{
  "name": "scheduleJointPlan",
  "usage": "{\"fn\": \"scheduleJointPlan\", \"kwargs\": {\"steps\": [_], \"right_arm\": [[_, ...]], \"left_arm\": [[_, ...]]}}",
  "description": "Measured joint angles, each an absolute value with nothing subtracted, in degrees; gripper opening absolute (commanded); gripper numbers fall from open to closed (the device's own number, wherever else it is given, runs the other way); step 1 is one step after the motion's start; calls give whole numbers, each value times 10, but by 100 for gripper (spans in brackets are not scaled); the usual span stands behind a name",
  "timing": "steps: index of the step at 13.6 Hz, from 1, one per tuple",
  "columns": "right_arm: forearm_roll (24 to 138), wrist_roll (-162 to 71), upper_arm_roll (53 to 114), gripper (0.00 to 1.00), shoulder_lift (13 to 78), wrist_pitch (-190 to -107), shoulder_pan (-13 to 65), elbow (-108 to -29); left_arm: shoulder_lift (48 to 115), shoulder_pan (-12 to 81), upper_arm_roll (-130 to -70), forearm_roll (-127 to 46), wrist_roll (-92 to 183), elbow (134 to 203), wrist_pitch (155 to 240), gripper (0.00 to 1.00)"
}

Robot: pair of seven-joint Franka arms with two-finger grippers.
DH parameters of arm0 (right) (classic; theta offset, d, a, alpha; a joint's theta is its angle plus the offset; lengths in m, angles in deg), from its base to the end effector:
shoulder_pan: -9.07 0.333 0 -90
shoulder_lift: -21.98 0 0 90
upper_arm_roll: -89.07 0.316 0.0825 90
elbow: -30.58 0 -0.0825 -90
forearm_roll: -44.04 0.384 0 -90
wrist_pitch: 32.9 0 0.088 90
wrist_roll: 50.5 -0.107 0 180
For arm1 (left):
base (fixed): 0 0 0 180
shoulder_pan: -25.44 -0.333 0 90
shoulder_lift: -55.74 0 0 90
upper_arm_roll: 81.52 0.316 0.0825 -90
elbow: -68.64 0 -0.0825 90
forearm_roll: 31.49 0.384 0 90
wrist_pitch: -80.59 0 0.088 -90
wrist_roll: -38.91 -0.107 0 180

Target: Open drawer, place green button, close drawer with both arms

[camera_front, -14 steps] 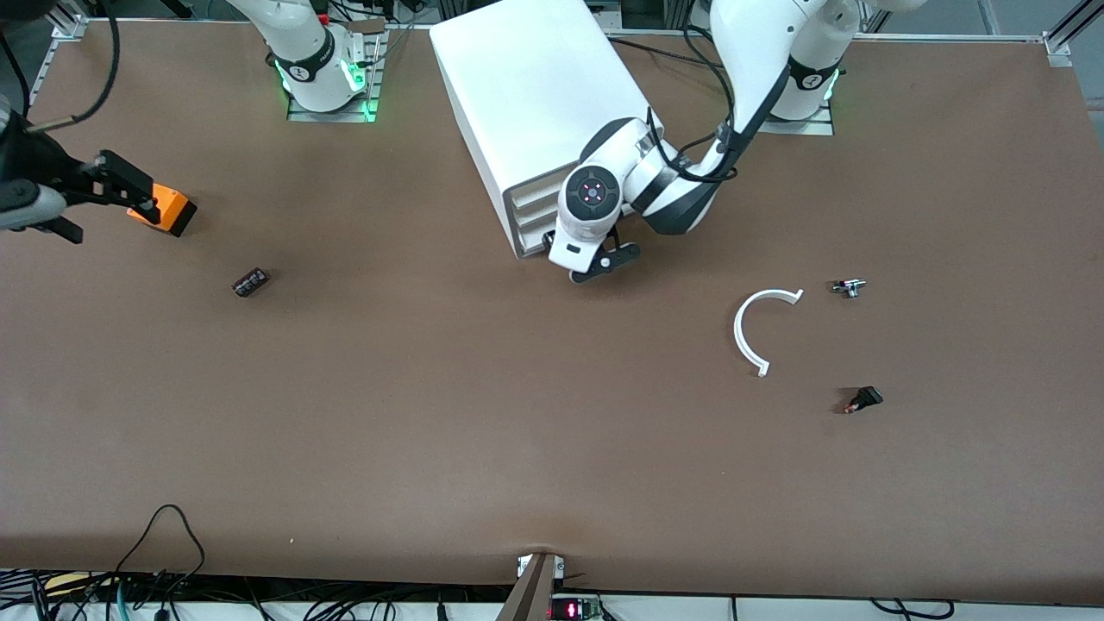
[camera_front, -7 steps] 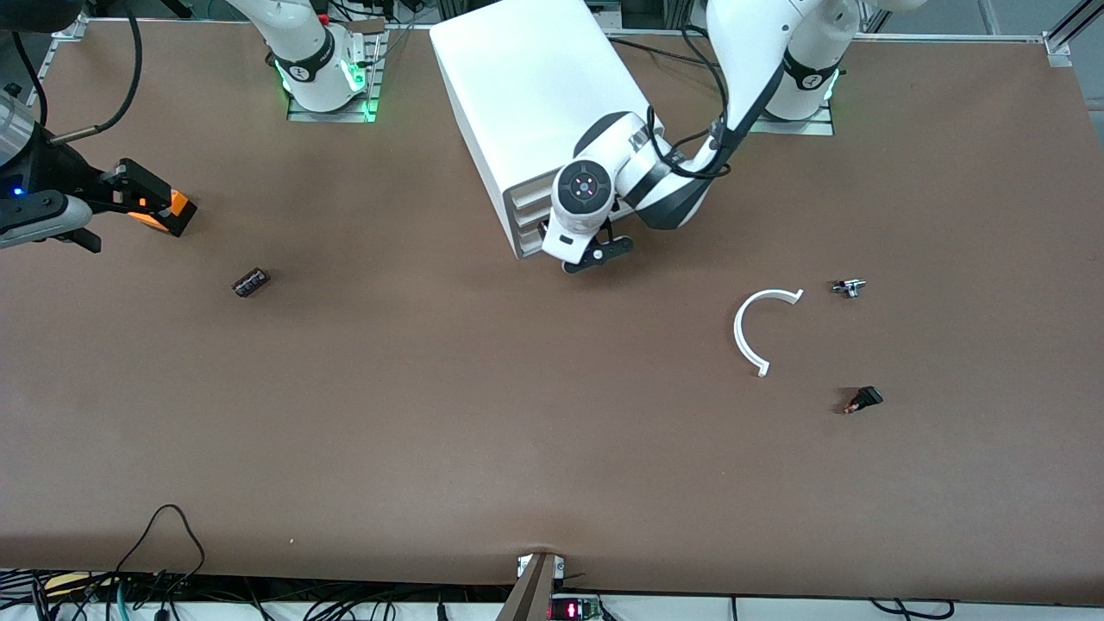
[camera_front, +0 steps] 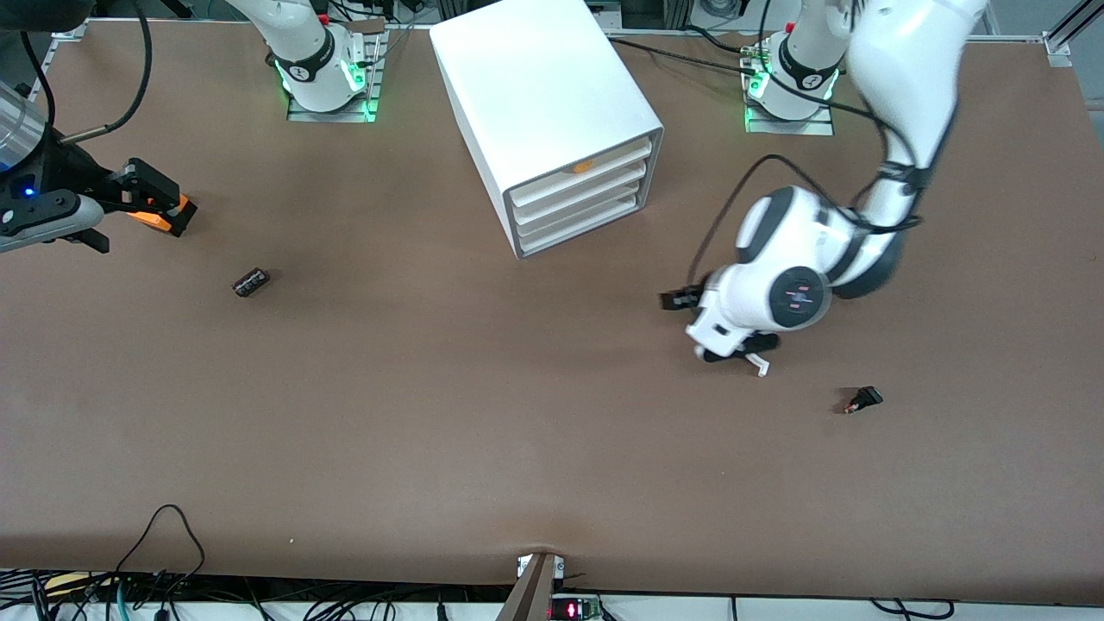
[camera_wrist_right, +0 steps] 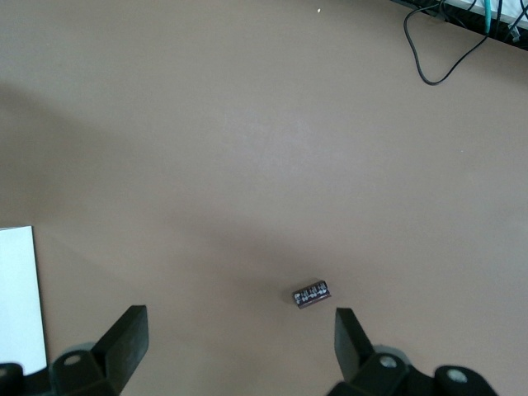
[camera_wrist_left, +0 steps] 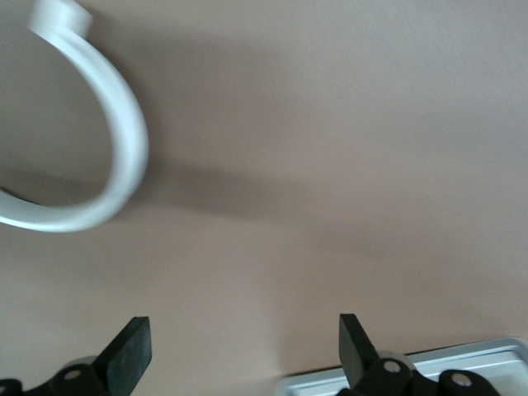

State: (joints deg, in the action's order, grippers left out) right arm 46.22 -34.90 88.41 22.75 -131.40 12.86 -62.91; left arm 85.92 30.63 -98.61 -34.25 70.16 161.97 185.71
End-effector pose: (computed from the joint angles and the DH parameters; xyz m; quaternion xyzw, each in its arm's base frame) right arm 0.5704 0.0348 0.6015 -0.9862 -0.1605 -0.0388 0.0147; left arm 0.6044 -0.2294 0.3057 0.9795 0.0944 -0.1769 0.0206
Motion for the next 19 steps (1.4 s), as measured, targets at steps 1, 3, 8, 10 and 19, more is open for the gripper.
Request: {"fn": "scheduleJointPlan", "kwargs": {"steps": [1, 3, 8, 10, 19], "right_arm": [[462, -349, 884, 100, 227, -1314, 129, -629], [462, -349, 884, 100, 227, -1314, 129, -629], [462, -349, 884, 100, 228, -1314, 129, -629], [462, -349, 884, 100, 228, -1314, 129, -629], [462, -349, 883, 100, 228, -1314, 129, -627]], "left_arm": [[848, 294, -986, -314, 682, 1611, 1837, 100], [824, 269, -986, -289, 638, 1603, 1809, 100], [739, 198, -980, -286, 528, 1593, 1768, 100], [698, 196, -943, -286, 458, 1591, 1761, 100], [617, 284, -745, -296, 333, 1591, 1729, 100]]}}
